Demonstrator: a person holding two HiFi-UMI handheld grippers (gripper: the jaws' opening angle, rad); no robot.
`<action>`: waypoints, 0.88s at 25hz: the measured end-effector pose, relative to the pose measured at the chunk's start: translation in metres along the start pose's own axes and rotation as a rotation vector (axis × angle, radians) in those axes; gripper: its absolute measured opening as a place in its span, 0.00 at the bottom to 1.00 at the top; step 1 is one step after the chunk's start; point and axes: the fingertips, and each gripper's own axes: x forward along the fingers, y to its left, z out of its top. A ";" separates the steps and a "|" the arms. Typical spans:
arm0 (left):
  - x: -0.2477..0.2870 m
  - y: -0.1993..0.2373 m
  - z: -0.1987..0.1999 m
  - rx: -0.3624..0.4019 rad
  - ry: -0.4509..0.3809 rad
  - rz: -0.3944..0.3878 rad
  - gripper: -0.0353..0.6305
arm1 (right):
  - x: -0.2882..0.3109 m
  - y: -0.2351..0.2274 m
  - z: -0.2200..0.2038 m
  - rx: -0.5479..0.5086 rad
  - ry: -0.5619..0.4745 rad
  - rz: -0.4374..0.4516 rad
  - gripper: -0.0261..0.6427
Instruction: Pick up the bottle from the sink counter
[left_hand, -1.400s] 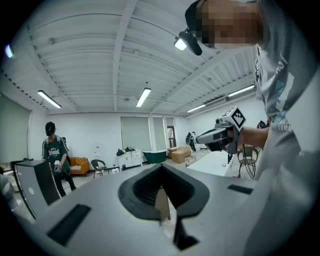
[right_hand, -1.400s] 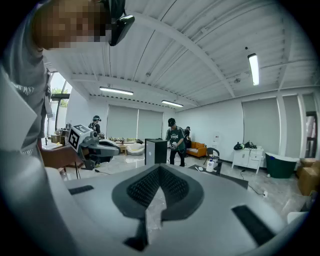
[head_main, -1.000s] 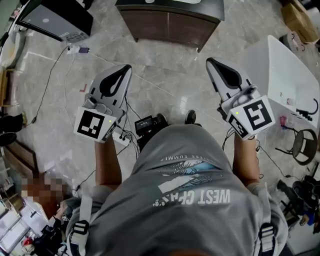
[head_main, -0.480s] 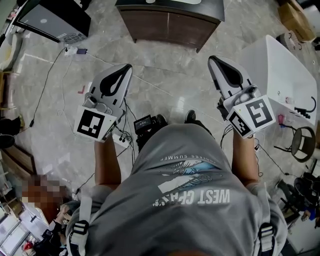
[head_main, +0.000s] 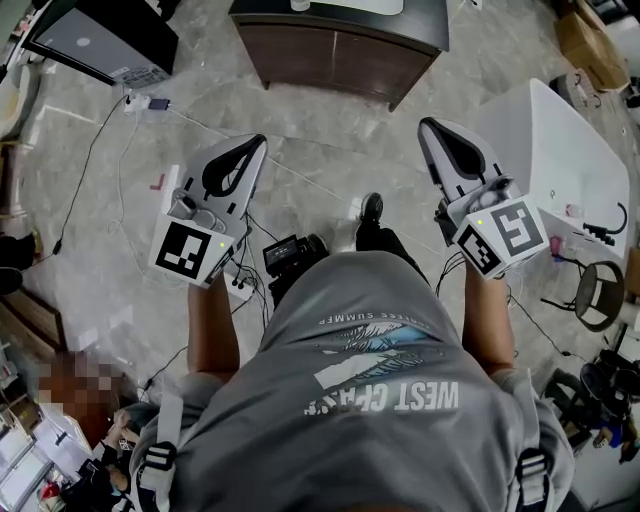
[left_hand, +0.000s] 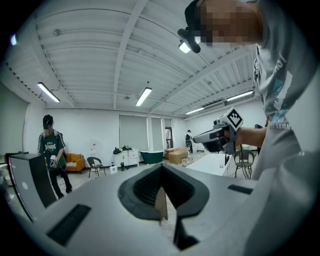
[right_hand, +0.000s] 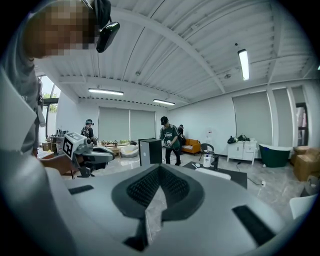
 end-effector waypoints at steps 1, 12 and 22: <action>0.005 0.001 0.000 -0.003 0.005 0.004 0.06 | 0.003 -0.005 -0.001 0.004 0.000 0.006 0.04; 0.081 0.016 -0.001 0.006 0.084 0.097 0.06 | 0.047 -0.091 0.002 0.025 -0.021 0.123 0.04; 0.156 0.019 0.009 0.007 0.110 0.174 0.06 | 0.077 -0.168 0.001 0.049 -0.034 0.231 0.04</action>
